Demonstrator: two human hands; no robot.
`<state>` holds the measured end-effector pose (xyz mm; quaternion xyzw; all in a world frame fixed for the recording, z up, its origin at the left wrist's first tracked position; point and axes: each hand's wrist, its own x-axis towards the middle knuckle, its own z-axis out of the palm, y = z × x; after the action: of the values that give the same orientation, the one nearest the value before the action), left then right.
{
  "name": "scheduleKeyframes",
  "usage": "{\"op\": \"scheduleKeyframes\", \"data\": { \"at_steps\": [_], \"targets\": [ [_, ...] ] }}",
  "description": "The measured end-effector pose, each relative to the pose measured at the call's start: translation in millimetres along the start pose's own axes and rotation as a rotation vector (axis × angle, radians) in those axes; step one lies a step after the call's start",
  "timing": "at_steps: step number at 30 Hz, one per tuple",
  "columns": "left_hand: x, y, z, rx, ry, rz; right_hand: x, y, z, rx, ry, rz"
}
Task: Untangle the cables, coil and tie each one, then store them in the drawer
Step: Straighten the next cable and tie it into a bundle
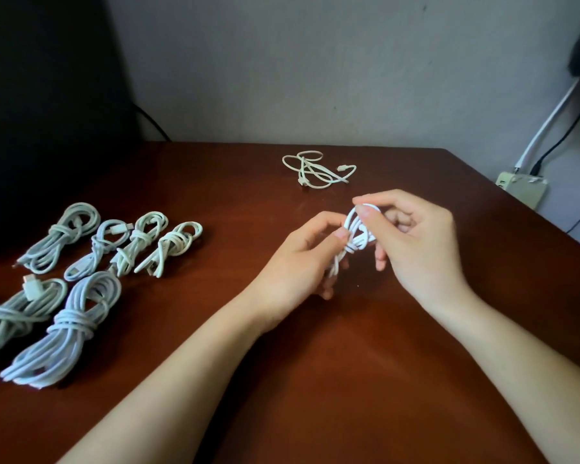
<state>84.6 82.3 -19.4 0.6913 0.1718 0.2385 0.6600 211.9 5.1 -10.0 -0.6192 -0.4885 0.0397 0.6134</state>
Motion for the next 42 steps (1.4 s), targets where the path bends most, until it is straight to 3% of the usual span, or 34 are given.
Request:
{"op": "scheduleKeyframes", "data": {
  "at_steps": [6,14,20,29,34,38,42],
  "targets": [
    [-2,4,-8,0.047,-0.037,0.028,0,-1,0,0.024,-0.001,0.004],
    [0,3,-18,0.012,-0.011,0.031,-2,1,2,-0.010,-0.214,0.004],
    [1,5,-20,0.000,-0.004,0.035,0,1,3,0.018,-0.192,0.004],
    [0,4,-19,0.130,-0.034,0.073,3,5,0,0.189,-0.191,0.192],
    [-1,2,-14,0.092,-0.028,0.056,4,7,-2,-0.012,-0.160,0.044],
    [1,3,-19,-0.070,0.012,0.010,1,12,-5,-0.206,-0.265,-0.102],
    [1,3,-20,-0.147,-0.003,0.003,2,10,-6,-0.235,-0.269,-0.162]
  ]
}}
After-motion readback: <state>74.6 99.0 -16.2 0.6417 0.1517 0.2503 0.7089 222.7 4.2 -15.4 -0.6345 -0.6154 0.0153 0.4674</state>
